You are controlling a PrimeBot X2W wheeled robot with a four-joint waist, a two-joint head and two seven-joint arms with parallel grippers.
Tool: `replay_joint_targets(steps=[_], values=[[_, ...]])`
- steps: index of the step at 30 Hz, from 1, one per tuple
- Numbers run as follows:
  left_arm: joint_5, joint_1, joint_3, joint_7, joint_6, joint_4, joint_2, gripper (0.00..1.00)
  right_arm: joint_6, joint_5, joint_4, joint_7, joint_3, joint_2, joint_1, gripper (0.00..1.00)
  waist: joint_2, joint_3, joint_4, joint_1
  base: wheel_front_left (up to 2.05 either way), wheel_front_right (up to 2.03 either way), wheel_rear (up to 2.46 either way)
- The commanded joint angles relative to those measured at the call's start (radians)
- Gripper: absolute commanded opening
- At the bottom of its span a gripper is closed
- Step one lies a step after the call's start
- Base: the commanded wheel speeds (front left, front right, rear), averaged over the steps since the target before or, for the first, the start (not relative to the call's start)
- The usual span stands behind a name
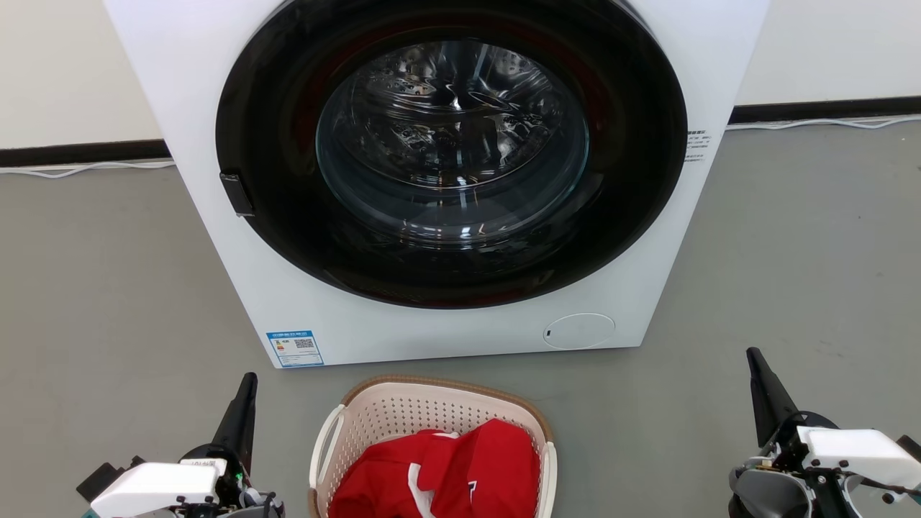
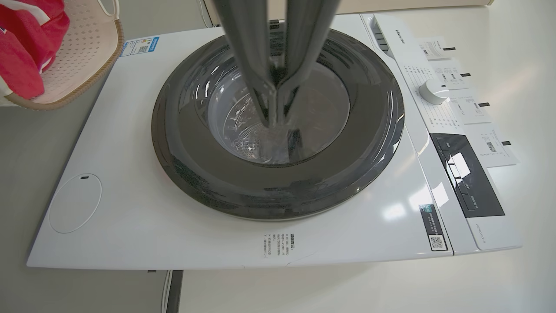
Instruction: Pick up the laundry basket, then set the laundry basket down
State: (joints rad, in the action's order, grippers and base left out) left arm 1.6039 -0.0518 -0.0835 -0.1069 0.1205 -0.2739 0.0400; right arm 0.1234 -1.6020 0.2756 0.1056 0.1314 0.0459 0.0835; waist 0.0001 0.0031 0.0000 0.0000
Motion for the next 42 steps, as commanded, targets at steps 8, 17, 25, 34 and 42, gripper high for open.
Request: replay_joint_targets(steps=[8, 17, 25, 34, 42], values=[[0.005, -0.056, -0.03, -0.006, 0.01, 0.029, 0.01, 0.0, 0.007, -0.007, -0.031, 0.007, -0.018, 0.004, 0.024, 0.0, -0.0001, 0.0, 0.0, 0.0, 0.0, 0.0, 0.0], [0.005, -0.056, -0.03, -0.006, 0.01, 0.029, 0.01, 0.0, 0.007, -0.007, -0.031, 0.007, -0.018, 0.004, 0.024, 0.0, -0.0001, 0.0, 0.0, 0.0, 0.0, 0.0, 0.0], [0.005, -0.056, -0.03, -0.006, 0.01, 0.029, 0.01, 0.0, 0.007, -0.007, -0.031, 0.007, -0.018, 0.004, 0.024, 0.0, -0.0001, 0.0, 0.0, 0.0, 0.0, 0.0, 0.0], [0.005, -0.056, -0.03, -0.006, 0.01, 0.029, 0.01, 0.0, 0.007, -0.007, -0.031, 0.007, -0.018, 0.004, 0.024, 0.0, -0.0001, 0.0, 0.0, 0.0, 0.0, 0.0, 0.0], [0.005, -0.056, -0.03, -0.006, 0.01, 0.029, 0.01, 0.0, 0.007, -0.007, -0.031, 0.007, -0.018, 0.004, 0.024, 0.0, -0.0001, 0.0, 0.0, 0.0, 0.0, 0.0, 0.0]])
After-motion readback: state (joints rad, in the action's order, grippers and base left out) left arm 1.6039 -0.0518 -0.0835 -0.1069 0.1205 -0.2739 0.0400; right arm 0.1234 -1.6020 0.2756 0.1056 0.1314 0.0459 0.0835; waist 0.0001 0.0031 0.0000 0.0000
